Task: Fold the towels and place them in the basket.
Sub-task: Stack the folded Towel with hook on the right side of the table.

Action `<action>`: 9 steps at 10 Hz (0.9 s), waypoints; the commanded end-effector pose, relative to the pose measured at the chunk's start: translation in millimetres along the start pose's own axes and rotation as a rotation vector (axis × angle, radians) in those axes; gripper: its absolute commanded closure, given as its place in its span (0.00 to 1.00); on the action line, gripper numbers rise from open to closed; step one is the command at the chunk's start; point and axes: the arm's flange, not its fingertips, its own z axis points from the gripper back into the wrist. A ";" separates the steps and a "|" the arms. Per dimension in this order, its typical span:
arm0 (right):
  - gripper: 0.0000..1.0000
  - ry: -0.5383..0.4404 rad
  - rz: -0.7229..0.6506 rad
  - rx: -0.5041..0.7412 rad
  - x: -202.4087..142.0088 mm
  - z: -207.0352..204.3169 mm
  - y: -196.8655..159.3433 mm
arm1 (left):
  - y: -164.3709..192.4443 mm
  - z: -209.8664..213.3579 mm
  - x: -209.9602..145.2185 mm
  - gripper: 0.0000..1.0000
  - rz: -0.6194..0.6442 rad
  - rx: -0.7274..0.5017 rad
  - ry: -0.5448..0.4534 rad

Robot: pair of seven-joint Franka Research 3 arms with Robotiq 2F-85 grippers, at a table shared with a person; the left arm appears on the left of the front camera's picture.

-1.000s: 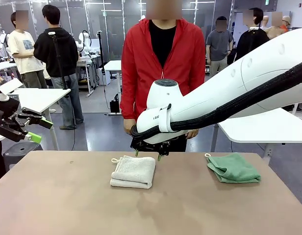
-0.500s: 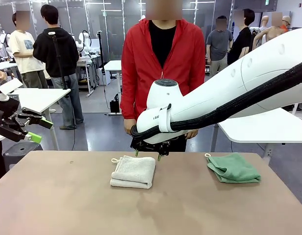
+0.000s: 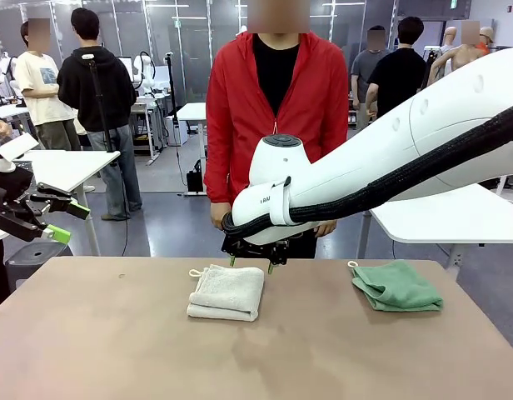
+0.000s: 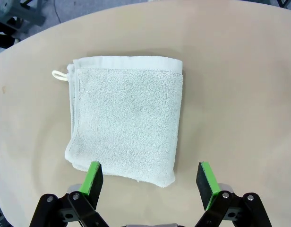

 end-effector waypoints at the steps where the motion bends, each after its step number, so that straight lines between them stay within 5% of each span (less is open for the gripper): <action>1: 0.00 -0.030 -0.004 -0.028 -4.1 -8.9 -3.7 | -0.1 0.8 0.8 0.00 -0.002 0.001 -0.004; 9: 0.00 0.019 -0.012 0.028 -1.3 -61.7 -27.2 | -0.1 0.8 0.8 0.00 -0.002 0.001 -0.004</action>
